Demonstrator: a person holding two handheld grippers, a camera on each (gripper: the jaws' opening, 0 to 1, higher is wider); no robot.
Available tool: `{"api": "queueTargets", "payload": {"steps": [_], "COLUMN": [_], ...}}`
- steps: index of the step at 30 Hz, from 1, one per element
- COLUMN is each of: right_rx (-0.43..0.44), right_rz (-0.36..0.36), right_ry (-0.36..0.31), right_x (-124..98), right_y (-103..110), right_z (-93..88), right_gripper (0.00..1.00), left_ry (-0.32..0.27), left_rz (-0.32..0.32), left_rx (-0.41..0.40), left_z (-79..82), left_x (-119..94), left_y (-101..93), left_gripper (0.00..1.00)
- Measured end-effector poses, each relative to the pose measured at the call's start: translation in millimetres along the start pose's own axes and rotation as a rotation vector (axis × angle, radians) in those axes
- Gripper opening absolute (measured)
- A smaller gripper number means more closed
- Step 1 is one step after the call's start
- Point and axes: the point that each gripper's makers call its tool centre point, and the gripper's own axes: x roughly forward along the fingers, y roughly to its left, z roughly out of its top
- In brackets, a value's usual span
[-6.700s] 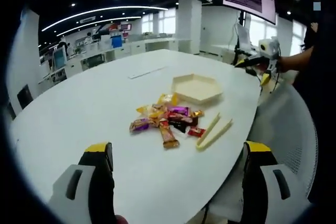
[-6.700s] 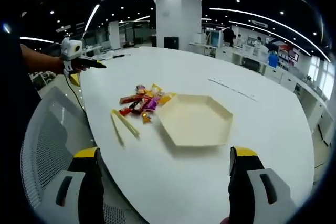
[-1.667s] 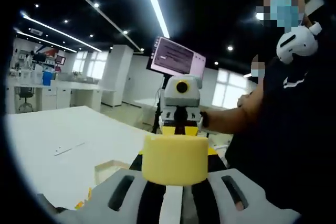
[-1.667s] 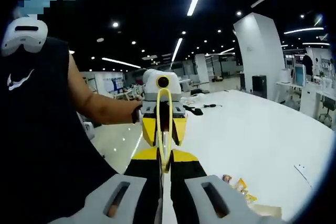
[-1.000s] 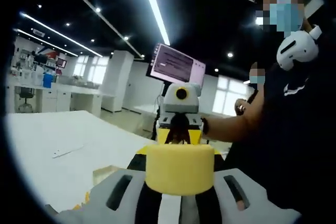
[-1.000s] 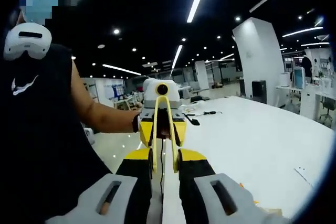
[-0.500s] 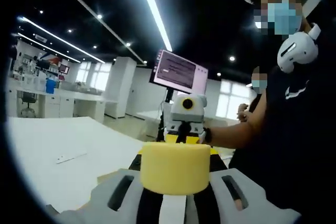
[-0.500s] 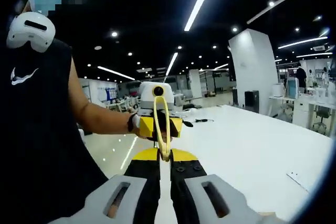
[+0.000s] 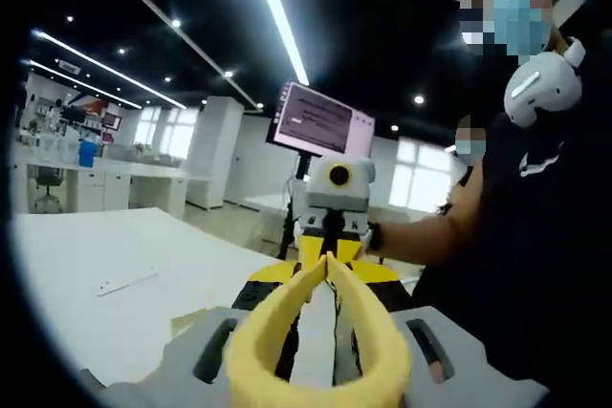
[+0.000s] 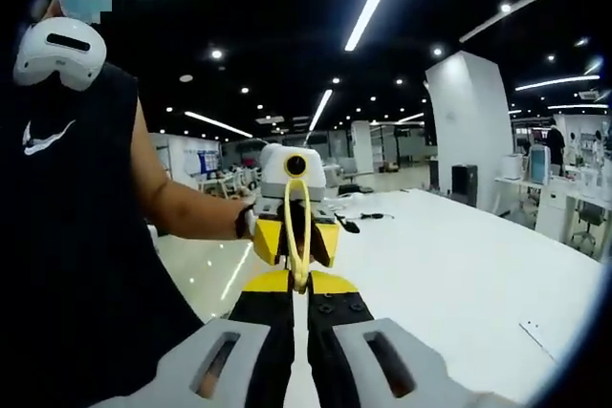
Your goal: Place the target food into the container with the food tongs after gripping and lifting it, then release it inside without dropping or visibly crushing the food.
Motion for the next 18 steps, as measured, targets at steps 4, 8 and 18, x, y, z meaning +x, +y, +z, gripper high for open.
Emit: {"api": "queueTargets", "payload": {"steps": [4, 8, 18], "right_rx": [-0.007, -0.008, 0.002], "right_rz": [0.001, 0.008, -0.007], "right_ry": [0.008, 0.025, 0.041], "right_x": [2.6, 2.5, 4.2], "right_y": [1.3, 1.8, 2.2], "right_z": [-0.5, -2.8, -7.0], "right_gripper": [0.02, 0.02, 0.02], "left_ry": [0.002, 0.027, 0.052], "left_rz": [-0.007, -0.004, 0.009], "left_rx": [0.004, 0.008, 0.056], "left_z": [-0.1, -5.6, -9.6], "left_x": [2.6, 4.5, 3.5], "left_y": [-3.5, -4.9, -5.6], "left_gripper": [0.15, 0.15, 0.14]}}
